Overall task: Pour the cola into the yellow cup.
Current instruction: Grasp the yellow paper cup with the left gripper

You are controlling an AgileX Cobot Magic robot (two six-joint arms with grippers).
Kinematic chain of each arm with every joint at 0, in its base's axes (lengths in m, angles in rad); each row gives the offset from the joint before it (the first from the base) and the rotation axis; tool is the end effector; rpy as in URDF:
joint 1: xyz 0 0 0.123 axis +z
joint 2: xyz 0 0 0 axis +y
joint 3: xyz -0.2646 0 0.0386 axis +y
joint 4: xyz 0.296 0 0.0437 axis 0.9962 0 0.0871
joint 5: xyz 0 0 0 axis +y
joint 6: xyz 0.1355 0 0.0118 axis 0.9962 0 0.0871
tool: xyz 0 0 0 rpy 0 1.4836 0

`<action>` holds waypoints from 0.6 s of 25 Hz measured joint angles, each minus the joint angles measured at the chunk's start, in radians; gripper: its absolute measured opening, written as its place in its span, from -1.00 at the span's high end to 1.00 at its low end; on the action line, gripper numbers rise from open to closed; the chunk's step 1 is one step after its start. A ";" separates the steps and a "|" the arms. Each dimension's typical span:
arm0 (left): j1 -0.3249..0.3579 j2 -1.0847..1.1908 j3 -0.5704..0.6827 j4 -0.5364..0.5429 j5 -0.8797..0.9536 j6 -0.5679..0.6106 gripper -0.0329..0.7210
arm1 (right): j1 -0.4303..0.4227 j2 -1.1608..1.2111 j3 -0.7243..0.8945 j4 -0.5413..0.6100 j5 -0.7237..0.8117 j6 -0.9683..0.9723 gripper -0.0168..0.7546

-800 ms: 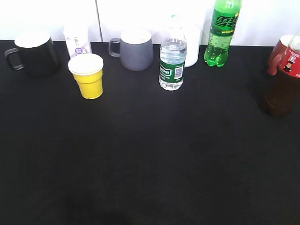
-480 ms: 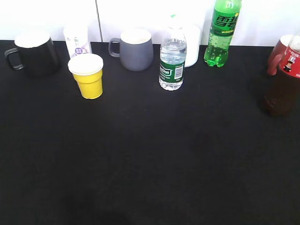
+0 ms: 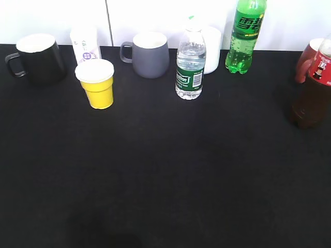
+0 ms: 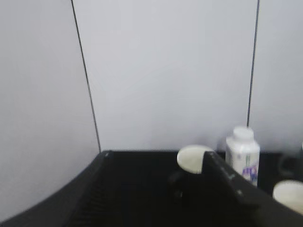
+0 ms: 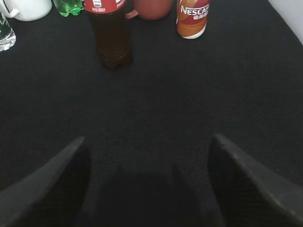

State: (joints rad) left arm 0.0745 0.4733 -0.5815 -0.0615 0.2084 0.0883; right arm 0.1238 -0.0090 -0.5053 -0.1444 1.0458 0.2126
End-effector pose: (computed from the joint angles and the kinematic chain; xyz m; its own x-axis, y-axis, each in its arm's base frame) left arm 0.2072 0.0137 0.3516 -0.0143 0.0271 -0.9995 -0.0614 0.9977 0.0280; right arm 0.0947 -0.0053 0.2854 -0.4198 0.0871 -0.9034 0.0483 0.9961 0.0736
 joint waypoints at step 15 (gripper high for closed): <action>-0.583 0.902 0.227 -0.142 -0.888 0.001 -0.27 | 0.000 0.000 0.000 0.000 0.000 0.000 -0.56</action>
State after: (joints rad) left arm -0.5083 1.3757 -0.3540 -0.2037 -0.6799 0.0891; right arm 0.1238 -0.0090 -0.5053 -0.1444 1.0458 0.2126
